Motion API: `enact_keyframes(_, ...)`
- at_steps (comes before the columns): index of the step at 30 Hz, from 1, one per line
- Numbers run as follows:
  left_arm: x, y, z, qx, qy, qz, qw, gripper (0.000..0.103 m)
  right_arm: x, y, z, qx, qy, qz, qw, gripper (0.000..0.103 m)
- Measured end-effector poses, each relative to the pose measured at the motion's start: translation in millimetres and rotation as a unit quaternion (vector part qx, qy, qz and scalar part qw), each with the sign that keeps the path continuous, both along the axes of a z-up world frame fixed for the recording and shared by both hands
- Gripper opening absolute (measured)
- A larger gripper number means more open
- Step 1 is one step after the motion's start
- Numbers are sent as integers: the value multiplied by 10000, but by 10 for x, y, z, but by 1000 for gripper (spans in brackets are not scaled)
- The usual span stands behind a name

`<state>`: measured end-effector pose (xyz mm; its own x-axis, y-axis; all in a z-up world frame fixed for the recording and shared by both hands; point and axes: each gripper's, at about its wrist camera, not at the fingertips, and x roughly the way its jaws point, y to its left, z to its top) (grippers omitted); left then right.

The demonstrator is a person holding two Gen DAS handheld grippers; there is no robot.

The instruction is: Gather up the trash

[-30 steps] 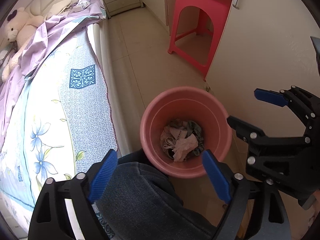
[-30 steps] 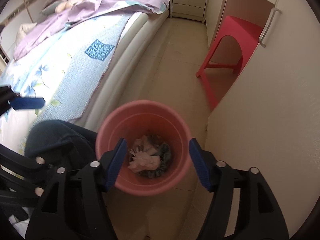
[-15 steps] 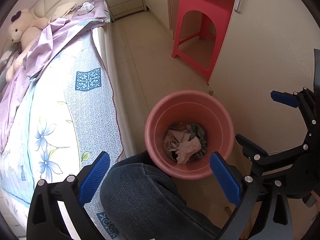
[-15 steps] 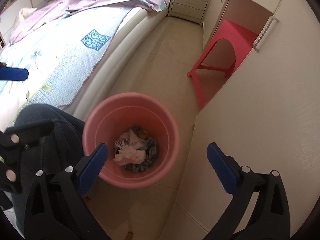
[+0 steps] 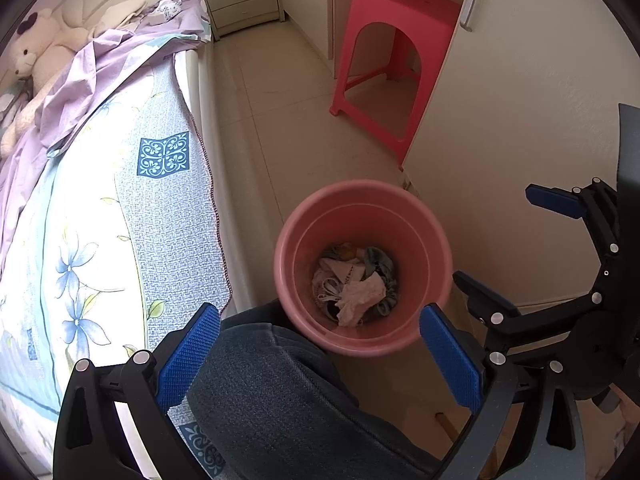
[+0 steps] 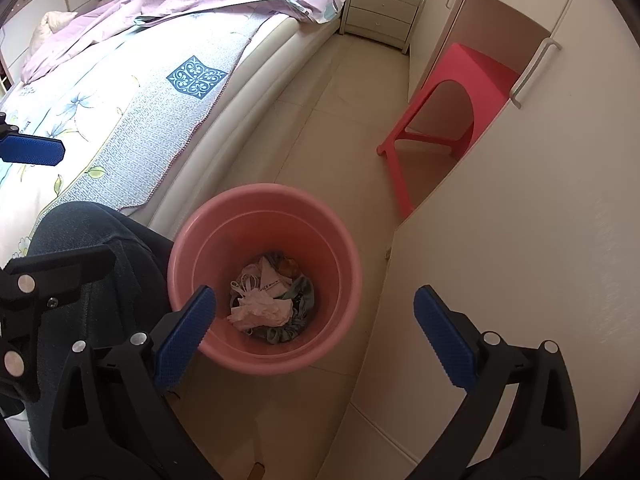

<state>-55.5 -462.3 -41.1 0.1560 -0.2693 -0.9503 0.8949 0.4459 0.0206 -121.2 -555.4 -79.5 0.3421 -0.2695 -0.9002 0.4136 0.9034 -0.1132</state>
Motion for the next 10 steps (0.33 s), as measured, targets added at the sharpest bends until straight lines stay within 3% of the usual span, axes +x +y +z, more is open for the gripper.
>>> enact_keyframes(10, 75, 73, 53, -5, -202, 176, 9996, 98, 37, 46, 20, -9, 6, 33, 10000, 96)
